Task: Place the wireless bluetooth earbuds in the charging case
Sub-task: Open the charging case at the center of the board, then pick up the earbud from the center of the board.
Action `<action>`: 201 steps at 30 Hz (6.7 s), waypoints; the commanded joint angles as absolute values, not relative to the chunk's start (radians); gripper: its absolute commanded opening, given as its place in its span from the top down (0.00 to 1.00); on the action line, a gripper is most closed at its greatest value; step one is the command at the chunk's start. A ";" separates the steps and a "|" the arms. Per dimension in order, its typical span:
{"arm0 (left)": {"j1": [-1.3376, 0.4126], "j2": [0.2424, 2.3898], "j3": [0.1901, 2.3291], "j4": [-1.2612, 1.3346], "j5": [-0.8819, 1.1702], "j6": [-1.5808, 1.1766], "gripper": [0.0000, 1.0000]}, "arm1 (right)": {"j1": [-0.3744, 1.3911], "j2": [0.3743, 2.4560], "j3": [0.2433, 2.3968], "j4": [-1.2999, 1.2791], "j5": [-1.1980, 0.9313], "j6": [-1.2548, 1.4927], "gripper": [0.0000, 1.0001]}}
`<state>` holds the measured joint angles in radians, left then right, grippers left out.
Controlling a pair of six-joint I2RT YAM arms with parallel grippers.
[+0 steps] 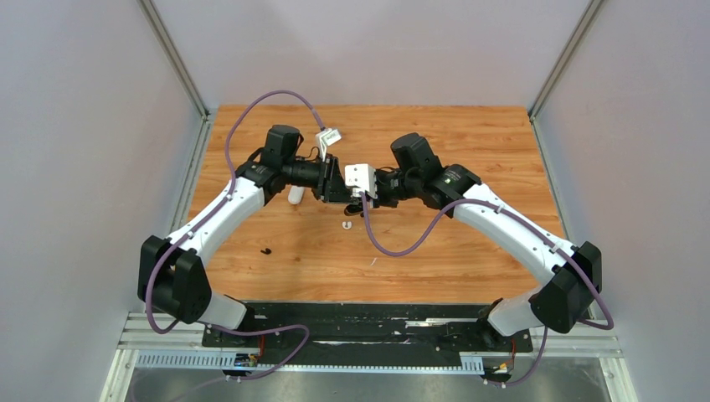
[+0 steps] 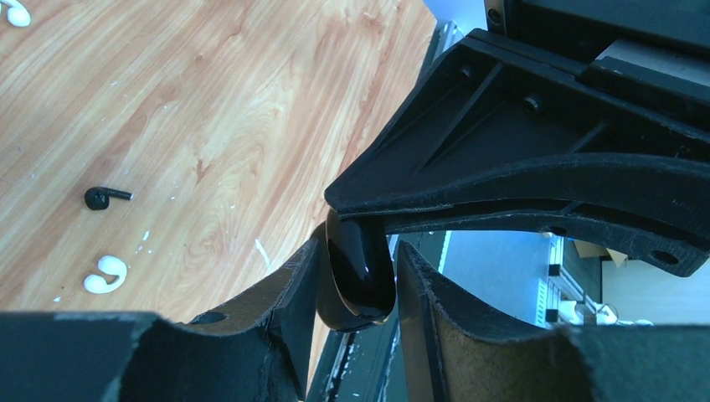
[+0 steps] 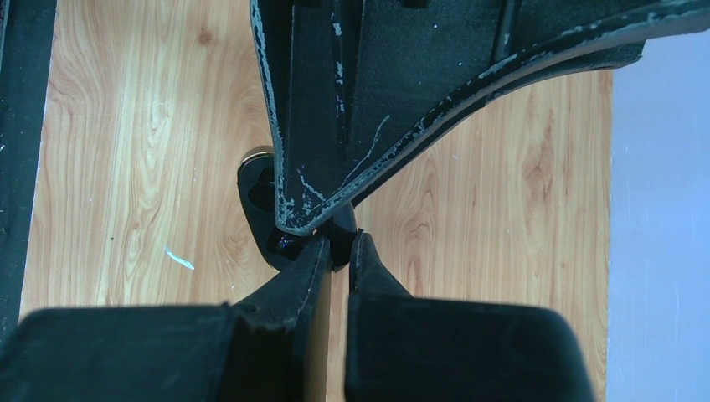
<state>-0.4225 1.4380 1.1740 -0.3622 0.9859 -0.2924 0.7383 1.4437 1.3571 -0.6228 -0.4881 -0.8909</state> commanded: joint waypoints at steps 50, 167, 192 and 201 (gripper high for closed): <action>-0.382 1.470 1.176 -0.284 1.149 -0.384 0.52 | 0.772 1.410 1.347 -0.569 -0.495 -0.927 1.00; -0.182 1.256 1.027 -0.702 1.130 -0.002 1.00 | 0.609 2.024 1.582 -0.700 -0.543 -0.802 0.64; -0.179 1.300 1.084 -0.897 1.221 0.340 1.00 | 0.609 1.995 1.528 -0.628 -0.636 -0.888 0.64; -0.179 1.304 1.082 -0.886 1.209 0.321 1.00 | 0.609 2.025 1.536 -0.627 -0.624 -0.896 0.65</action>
